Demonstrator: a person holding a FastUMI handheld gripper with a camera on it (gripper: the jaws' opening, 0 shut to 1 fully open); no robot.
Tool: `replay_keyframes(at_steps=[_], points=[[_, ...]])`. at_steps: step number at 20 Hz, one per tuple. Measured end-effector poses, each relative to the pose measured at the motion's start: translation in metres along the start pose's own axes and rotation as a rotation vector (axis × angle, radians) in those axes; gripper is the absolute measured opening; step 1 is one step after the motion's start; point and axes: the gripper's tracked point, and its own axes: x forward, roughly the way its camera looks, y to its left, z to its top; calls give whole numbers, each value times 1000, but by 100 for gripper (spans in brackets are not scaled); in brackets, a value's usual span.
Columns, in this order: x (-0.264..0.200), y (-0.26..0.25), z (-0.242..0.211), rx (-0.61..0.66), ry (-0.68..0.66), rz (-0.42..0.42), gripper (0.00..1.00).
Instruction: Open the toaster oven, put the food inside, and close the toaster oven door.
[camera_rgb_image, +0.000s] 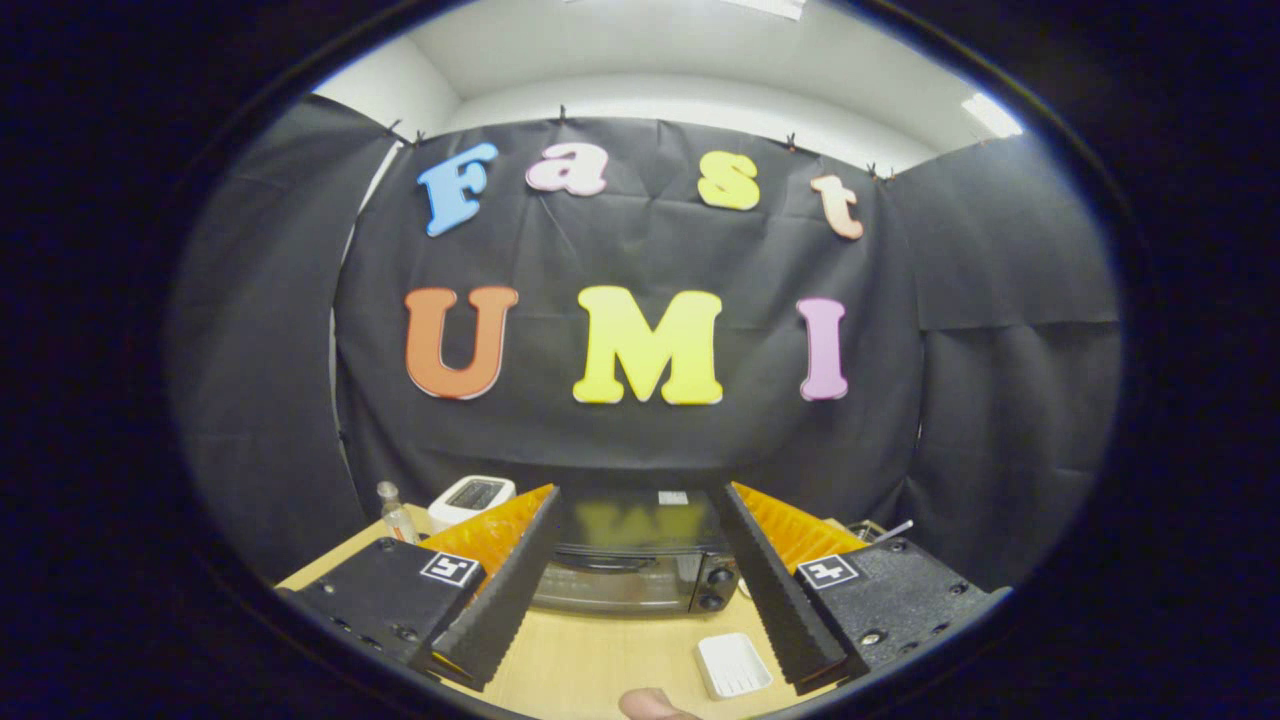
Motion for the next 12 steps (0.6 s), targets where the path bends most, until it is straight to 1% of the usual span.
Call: replay_keyframes(at_steps=[2,5,7,10,12], points=[[-37,4,21,-13,-61,32,100],[-80,-1,35,-22,-113,28,100],[-108,-2,28,-19,-98,37,100],[-137,-4,11,-19,-71,58,100],[-146,-13,1,-14,-74,41,100]])
